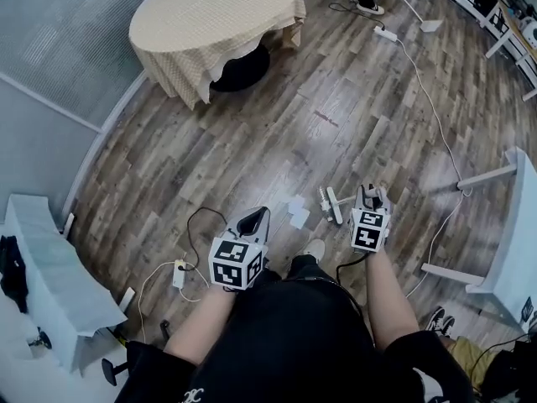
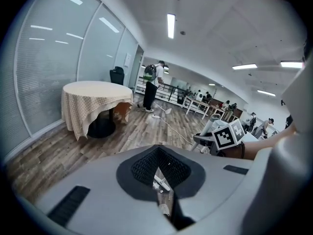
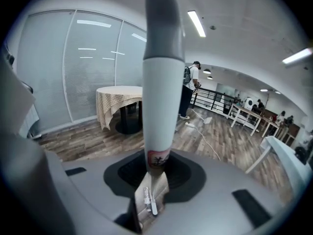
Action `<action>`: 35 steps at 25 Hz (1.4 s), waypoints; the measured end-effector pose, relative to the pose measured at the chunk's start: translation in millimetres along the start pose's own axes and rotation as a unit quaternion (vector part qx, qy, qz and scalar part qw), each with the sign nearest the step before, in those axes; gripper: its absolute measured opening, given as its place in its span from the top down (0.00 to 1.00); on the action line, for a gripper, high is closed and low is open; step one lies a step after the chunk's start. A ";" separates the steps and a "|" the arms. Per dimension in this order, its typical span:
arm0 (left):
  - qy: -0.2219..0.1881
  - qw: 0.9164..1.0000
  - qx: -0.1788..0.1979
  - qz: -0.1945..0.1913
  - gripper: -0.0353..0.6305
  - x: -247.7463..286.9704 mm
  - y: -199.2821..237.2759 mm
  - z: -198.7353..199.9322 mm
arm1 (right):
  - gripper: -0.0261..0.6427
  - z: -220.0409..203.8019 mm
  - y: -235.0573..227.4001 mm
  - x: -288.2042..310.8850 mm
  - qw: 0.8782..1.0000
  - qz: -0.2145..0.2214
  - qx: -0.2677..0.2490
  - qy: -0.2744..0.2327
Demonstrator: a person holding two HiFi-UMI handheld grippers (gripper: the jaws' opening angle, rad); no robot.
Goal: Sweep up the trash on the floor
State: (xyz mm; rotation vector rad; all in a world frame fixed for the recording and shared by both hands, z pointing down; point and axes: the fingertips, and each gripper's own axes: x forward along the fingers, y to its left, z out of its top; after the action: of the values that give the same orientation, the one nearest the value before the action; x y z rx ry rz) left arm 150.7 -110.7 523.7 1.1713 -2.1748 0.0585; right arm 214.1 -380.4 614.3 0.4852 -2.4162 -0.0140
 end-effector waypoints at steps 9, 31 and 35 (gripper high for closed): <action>-0.023 1.000 -0.013 0.010 0.95 -22.4 24.3 5.4 | 0.82 26.3 74.5 -8.4 0.997 0.064 -0.035 -0.019; -0.141 0.989 0.051 0.010 0.95 -46.8 7.1 157.2 | 0.82 239.0 125.6 -126.6 0.968 0.141 -0.001 -0.209; -0.162 0.986 0.046 0.012 0.95 -61.3 -3.3 181.5 | 0.82 263.3 124.0 -149.4 0.964 0.148 0.012 -0.221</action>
State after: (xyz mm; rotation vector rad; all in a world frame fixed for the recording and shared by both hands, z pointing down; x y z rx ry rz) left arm 81.0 -128.3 346.1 1.2788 -2.4944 -0.0226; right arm 115.8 -243.0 334.1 0.1313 -2.9088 0.0415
